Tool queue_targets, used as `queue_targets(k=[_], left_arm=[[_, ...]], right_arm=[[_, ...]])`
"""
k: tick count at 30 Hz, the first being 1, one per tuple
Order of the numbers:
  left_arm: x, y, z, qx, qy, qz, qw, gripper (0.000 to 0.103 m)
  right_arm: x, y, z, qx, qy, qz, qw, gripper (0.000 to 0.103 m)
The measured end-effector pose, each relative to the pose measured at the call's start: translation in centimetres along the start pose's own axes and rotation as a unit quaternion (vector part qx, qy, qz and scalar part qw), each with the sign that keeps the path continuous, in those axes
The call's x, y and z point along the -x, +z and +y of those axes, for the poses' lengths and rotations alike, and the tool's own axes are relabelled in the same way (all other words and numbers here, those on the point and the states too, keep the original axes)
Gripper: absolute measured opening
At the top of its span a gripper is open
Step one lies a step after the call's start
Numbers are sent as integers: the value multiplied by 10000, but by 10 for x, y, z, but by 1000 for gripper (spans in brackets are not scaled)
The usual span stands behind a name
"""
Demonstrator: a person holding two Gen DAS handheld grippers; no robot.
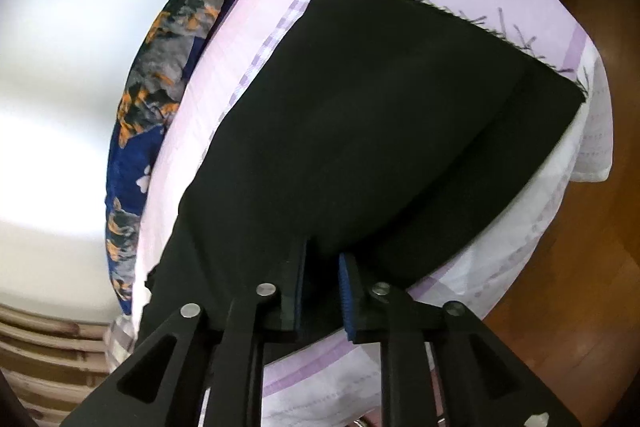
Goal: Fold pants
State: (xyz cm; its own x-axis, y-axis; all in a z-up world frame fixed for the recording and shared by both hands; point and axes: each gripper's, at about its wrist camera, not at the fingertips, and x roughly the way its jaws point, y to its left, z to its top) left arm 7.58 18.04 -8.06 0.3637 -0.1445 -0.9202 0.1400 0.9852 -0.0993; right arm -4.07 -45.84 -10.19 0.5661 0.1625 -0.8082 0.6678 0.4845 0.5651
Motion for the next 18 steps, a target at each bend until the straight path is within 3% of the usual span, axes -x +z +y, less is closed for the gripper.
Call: queue_targets(k=[3,7,11,18], left_arm=[[13,-3,-27,-372,-118,-293,9988,33],[14,-4,-82,-1095,-633,-605,9901,34],[-7,-10,-153,-1990,-1221,-656,9701,35],[-38,-8,-262,-2994,-1824,-434,9355,35]], right_arm=[[5,6,-11,-214,249,-107,9994,22],[10,20,-25,-482,420,-253,9976,23],[15,36,-35,-580,429,-410,9965,24],[25,60,-44,-668,420,-535,9954,23]])
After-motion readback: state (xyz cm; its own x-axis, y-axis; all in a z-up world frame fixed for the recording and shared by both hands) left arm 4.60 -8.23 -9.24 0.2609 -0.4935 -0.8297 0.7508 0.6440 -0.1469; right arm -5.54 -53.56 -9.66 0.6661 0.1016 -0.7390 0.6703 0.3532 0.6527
